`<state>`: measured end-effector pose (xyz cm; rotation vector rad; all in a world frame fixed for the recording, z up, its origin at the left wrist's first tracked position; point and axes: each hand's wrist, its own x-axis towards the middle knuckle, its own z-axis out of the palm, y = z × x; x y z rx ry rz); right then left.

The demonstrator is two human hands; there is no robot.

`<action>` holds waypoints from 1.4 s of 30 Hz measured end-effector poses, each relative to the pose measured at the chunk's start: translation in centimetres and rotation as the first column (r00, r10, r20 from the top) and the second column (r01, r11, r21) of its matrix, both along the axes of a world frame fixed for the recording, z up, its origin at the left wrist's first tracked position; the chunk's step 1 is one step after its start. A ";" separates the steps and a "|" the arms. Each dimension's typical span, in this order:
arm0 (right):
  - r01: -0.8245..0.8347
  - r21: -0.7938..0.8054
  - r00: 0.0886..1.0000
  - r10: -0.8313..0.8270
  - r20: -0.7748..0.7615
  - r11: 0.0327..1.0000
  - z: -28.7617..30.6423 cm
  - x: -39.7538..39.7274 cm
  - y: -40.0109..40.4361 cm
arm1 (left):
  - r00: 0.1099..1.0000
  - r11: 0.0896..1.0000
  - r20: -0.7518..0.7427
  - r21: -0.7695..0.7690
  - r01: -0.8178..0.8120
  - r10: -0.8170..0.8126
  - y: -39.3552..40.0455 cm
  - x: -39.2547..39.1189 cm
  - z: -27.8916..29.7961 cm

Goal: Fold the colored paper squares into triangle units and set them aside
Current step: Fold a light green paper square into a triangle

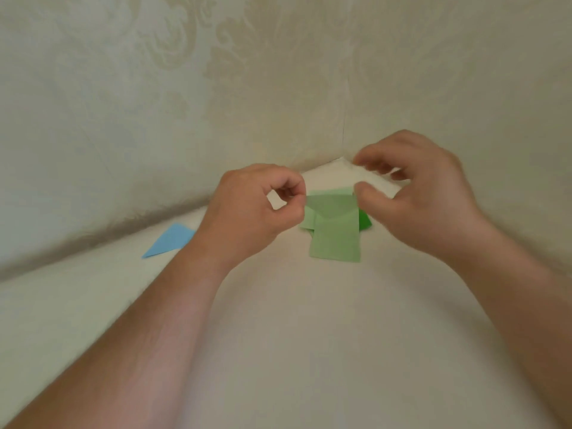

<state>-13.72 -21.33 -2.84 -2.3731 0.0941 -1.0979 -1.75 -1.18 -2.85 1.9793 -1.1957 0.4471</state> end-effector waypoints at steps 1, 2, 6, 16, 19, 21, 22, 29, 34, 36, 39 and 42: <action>-0.048 -0.026 0.999 0.048 -0.018 0.999 -0.3 0.2 0.6 | 1.000 1.000 -0.007 0.001 0.010 -0.010 -0.1 -0.1 -0.1; -0.074 -0.036 0.997 0.073 -0.036 0.997 -0.6 0.4 0.9 | 1.000 1.000 -0.020 -0.007 0.018 -0.018 -0.2 -0.1 -0.2; -0.078 -0.048 0.997 0.078 -0.015 0.996 -1.1 0.6 0.7 | 0.992 0.998 -0.113 -0.033 0.047 -0.051 -0.2 -0.4 -0.1; -0.034 -0.193 0.999 0.027 -0.037 0.981 -1.6 1.2 1.6 | 0.998 0.998 0.002 -0.010 0.062 -0.062 -1.3 -1.0 -1.0; -0.052 -0.220 0.999 0.048 -0.025 0.974 -1.6 1.3 1.9 | 0.997 0.999 0.071 -0.006 0.043 -0.042 -1.5 -1.1 -1.2; -0.059 -0.241 0.998 0.054 -0.026 0.969 -1.7 1.3 2.1 | 0.994 0.999 0.101 -0.006 0.031 -0.031 -1.6 -1.0 -1.3; -0.063 -0.242 0.998 0.058 -0.027 0.968 -1.8 1.3 2.0 | 0.993 1.000 0.115 0.000 0.024 -0.024 -1.5 -0.9 -1.2; -0.056 -0.121 0.998 0.051 -0.040 0.991 -1.0 0.7 0.7 | 0.995 0.999 0.092 0.017 -0.051 0.049 -0.4 0.3 -0.6; -0.053 -0.142 0.997 0.045 -0.060 0.988 -0.9 0.6 0.0 | 0.997 0.996 0.061 -0.081 -0.046 0.051 -0.1 0.2 -0.3; -0.075 -0.176 0.996 0.067 -0.052 0.982 -1.1 0.8 0.6 | 0.997 0.999 0.076 -0.049 0.002 0.002 -0.7 -0.5 -0.6; -0.085 -0.199 0.996 0.081 -0.030 0.976 -1.2 1.0 1.3 | 0.993 0.999 0.113 -0.011 0.047 -0.046 -1.5 -1.1 -1.0; -0.081 -0.183 0.997 0.081 -0.008 0.980 -1.1 1.0 1.4 | 0.992 0.999 0.121 -0.031 0.024 -0.020 -1.4 -0.9 -1.0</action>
